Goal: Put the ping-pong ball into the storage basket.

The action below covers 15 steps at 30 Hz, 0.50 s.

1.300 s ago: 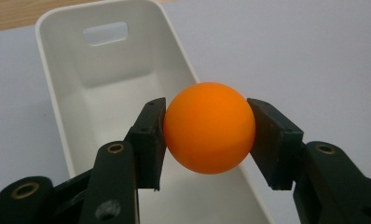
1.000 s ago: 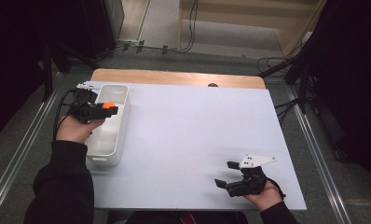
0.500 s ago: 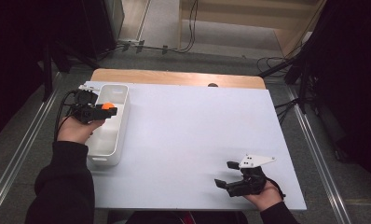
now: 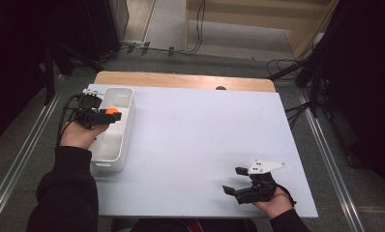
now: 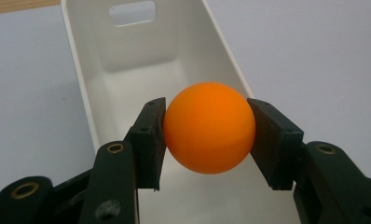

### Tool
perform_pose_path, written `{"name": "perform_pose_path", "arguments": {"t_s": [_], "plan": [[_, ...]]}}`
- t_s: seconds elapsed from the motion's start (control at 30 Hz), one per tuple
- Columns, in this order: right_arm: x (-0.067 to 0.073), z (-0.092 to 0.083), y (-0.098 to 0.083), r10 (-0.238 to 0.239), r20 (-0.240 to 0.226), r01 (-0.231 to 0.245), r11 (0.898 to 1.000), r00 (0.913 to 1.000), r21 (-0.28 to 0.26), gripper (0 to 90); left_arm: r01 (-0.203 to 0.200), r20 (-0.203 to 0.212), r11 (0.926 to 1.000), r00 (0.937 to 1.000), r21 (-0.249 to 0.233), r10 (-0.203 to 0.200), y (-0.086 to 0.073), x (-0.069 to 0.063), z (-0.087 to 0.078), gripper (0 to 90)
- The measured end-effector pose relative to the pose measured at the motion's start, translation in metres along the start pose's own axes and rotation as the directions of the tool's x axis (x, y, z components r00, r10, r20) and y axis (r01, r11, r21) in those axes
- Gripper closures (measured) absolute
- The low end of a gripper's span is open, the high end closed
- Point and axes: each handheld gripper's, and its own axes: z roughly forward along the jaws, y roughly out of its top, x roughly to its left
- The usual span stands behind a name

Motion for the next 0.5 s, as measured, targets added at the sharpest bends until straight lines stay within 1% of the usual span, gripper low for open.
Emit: {"name": "perform_pose_path", "arguments": {"t_s": [0.13,0.17,0.2,0.4,0.5], "plan": [[-0.0001,0.0,0.0,0.0,0.0,0.0,1.0,1.0,0.0,12.6,0.001,0.004,1.0,1.0,0.001,-0.001,-0.0001,0.0006,0.001,47.7],[-0.0001,-0.0001,0.0,0.0,0.0,0.0,1.0,1.0,0.0,12.6,0.002,0.001,1.0,1.0,-0.001,-0.002,0.0,0.0008,0.0013,44.0],[-0.0001,-0.0001,0.0,0.0,0.0,0.0,1.0,1.0,0.0,12.6,0.002,0.001,1.0,1.0,-0.001,-0.002,0.0,0.0008,0.0013,42.8],[-0.0004,0.0002,0.0001,-0.002,-0.002,0.002,1.0,1.0,0.002,12.7,0.01,0.002,0.9999,0.9999,-0.002,-0.01,0.0005,0.0015,-0.0005,41.0],[-0.0005,0.0002,0.0001,-0.002,-0.003,0.002,1.0,1.0,0.002,12.6,0.016,0.013,0.9998,0.9998,-0.007,-0.016,0.001,0.0018,-0.0019,39.1]]}}
